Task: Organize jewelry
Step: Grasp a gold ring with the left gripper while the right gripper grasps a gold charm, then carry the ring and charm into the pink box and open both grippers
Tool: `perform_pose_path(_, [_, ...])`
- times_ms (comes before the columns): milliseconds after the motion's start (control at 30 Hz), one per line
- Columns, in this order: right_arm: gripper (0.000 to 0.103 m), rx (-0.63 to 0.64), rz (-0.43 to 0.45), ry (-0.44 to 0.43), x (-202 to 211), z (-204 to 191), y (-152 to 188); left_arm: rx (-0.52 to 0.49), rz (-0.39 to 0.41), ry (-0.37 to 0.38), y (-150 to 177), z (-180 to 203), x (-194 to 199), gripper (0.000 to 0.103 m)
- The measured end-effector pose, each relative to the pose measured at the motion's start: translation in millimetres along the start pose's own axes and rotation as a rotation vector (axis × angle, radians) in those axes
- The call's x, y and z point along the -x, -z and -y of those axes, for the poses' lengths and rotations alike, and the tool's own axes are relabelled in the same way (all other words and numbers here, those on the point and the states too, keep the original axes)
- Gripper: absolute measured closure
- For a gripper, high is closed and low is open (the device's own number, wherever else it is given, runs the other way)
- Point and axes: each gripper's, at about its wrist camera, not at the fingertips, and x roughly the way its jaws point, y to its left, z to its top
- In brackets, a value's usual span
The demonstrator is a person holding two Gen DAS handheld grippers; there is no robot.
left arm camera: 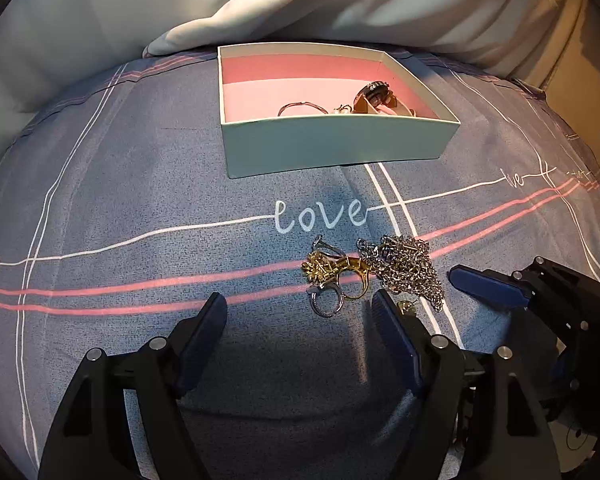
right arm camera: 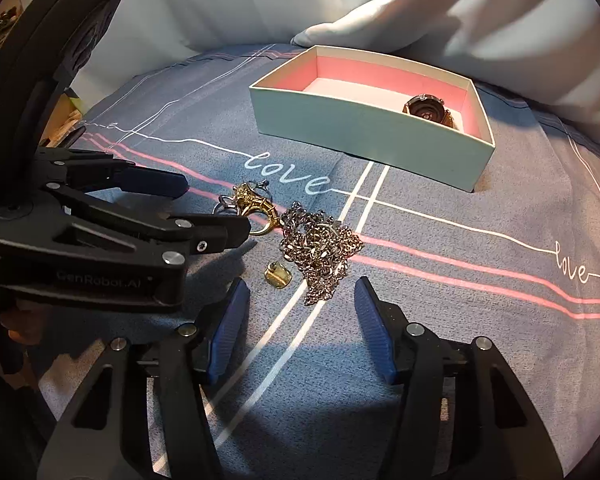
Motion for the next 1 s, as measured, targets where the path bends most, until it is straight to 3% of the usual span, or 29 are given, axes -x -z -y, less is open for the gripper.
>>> perform_pose_path(33, [0.06, -0.012, 0.01, -0.004, 1.7, 0.5, -0.8, -0.01, 0.0, -0.004, 0.1, 1.6, -0.2, 0.031])
perform_pose_path(200, [0.061, -0.002, 0.017, -0.038, 1.1, -5.5, -3.7, -0.024, 0.016, 0.017, -1.4, 4.3, 2.2, 0.038])
perform_pose_path(400, [0.064, 0.023, -0.001, -0.031, -11.3, -14.7, -10.6, -0.058, 0.041, -0.005, 0.2, 2.3, 0.3, 0.069])
perform_pose_path(467, [0.073, 0.025, 0.0, -0.035, -14.1, -14.8, -12.0, -0.046, 0.052, 0.002, -0.5, -0.9, 0.8, 0.084])
perform_pose_path(500, [0.076, 0.021, -0.001, -0.037, -14.9, -13.5, -12.7, -0.039, 0.054, 0.011, -0.5, -2.7, 1.0, 0.085])
perform_pose_path(533, [0.087, 0.013, -0.001, -0.043, -14.7, -11.8, -12.8, -0.03, 0.057, 0.019, -0.5, -4.6, 1.7, 0.085])
perform_pose_path(567, [0.089, 0.005, 0.001, -0.052, -14.2, -10.0, -12.6, -0.022, 0.06, 0.029, -0.3, -5.9, 2.6, 0.085])
perform_pose_path(1000, [0.09, -0.004, 0.12, 0.001, 32.0, 0.6, -21.9, 0.0, 0.121, 0.081, -16.4, 0.1, 33.0, 0.085])
